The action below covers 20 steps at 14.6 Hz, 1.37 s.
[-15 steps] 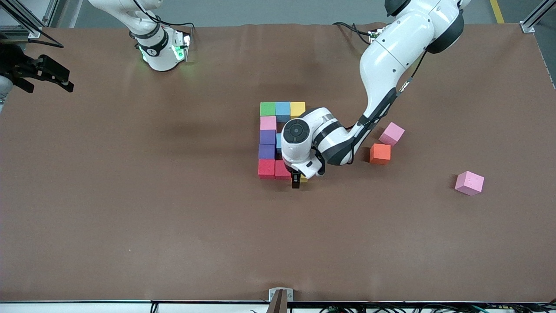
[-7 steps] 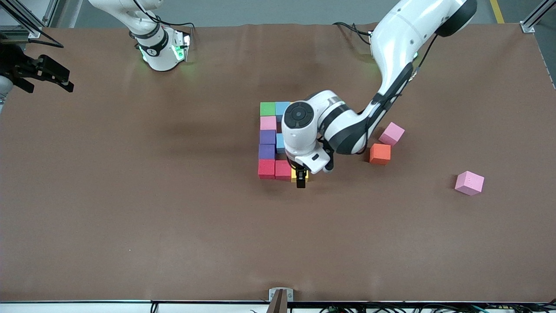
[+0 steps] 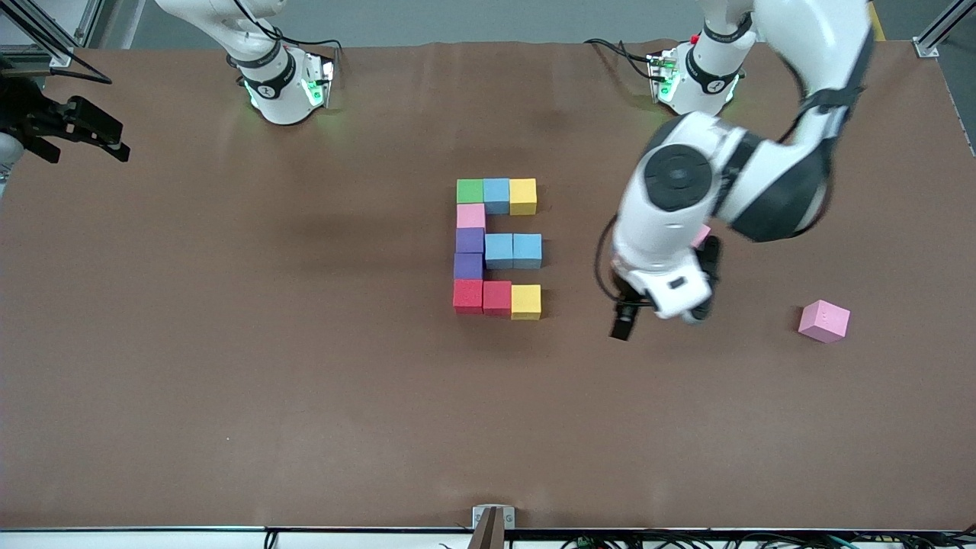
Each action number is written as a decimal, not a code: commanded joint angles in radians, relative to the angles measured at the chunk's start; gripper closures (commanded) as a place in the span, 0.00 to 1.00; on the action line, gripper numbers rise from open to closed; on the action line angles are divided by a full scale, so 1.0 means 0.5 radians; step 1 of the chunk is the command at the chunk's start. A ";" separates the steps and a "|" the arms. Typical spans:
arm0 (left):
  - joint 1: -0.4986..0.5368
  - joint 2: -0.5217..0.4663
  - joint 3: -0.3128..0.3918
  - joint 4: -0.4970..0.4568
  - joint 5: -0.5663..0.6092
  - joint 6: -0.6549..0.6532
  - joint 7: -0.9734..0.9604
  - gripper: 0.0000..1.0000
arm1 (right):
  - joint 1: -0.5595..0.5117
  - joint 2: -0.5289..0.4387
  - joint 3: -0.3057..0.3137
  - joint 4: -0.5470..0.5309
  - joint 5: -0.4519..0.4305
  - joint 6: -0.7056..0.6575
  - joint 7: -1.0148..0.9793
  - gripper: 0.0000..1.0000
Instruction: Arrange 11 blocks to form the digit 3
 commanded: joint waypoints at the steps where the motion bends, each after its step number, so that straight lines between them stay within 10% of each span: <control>1: 0.177 -0.184 -0.011 -0.062 -0.044 -0.132 0.625 0.00 | -0.004 -0.042 0.014 -0.042 -0.022 0.004 -0.022 0.00; 11: 0.809 -0.660 0.008 -0.072 -0.403 -0.555 2.538 0.00 | -0.007 -0.039 0.014 -0.036 -0.022 0.001 -0.019 0.00; 17: 0.264 -0.988 0.832 -0.338 -0.633 -0.574 3.170 0.00 | -0.004 -0.036 0.011 -0.027 -0.022 -0.014 -0.016 0.00; 20: 0.236 -1.019 0.833 -0.345 -0.637 -0.626 3.146 0.00 | -0.007 -0.036 0.011 -0.027 -0.025 -0.014 -0.016 0.00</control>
